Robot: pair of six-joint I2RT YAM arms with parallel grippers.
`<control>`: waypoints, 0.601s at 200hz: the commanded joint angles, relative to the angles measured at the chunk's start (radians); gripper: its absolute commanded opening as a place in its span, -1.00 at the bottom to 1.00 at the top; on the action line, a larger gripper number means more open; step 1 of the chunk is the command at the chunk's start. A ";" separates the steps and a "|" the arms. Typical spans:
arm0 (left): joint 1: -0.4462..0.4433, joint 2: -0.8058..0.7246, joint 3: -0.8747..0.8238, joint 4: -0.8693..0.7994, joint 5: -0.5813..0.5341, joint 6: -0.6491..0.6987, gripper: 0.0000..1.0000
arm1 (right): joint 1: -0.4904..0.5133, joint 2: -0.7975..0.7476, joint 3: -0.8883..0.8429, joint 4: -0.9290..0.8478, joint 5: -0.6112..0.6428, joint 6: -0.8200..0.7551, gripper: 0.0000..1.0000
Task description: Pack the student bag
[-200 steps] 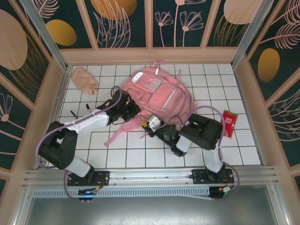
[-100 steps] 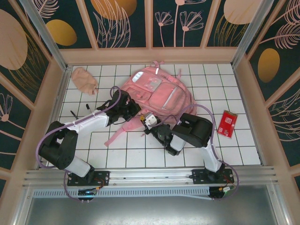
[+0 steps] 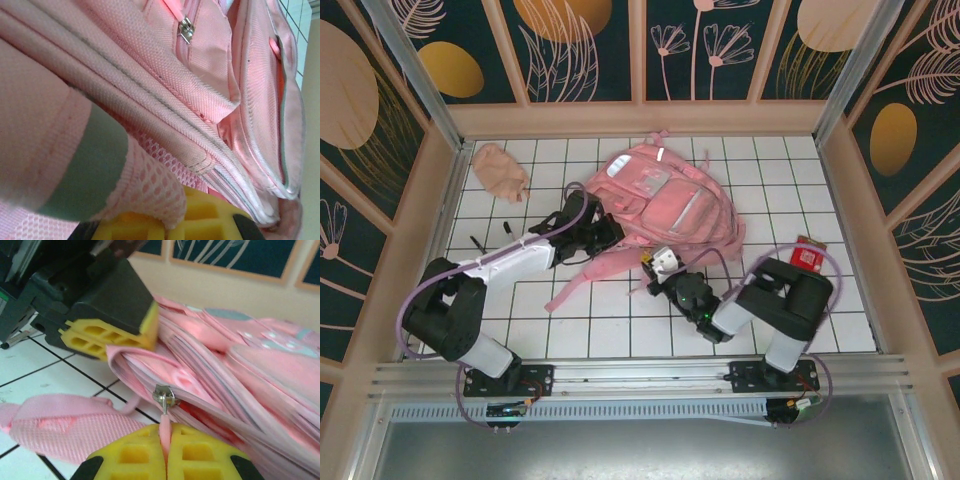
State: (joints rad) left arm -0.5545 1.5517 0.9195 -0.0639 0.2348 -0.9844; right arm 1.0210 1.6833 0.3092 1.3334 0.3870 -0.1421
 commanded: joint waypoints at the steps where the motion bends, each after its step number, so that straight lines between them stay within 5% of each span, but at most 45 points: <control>1: 0.061 0.034 0.029 0.009 -0.127 0.130 -1.00 | 0.005 -0.149 -0.056 -0.148 0.085 0.115 -1.00; 45: 0.123 0.118 0.116 0.016 -0.066 0.335 -1.00 | 0.010 -0.447 -0.169 -0.465 0.124 0.258 -1.00; 78: 0.144 0.301 0.324 -0.129 -0.081 0.474 -1.00 | 0.019 -0.606 -0.203 -0.579 -0.039 0.206 -1.00; 94: 0.165 0.379 0.392 -0.152 -0.066 0.480 -0.83 | 0.019 -0.619 -0.197 -0.569 -0.156 0.163 -1.00; 109: 0.177 0.419 0.442 -0.188 -0.080 0.445 -0.35 | 0.019 -0.573 -0.157 -0.552 -0.230 0.142 -1.00; 120: 0.177 0.412 0.443 -0.215 -0.090 0.391 -0.23 | 0.019 -0.515 -0.121 -0.518 -0.262 0.137 -1.00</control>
State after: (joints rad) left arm -0.4313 1.9472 1.3102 -0.2321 0.2379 -0.5747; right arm 1.0245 1.1110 0.1242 0.7506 0.2760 0.0315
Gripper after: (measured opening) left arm 0.330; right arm 0.057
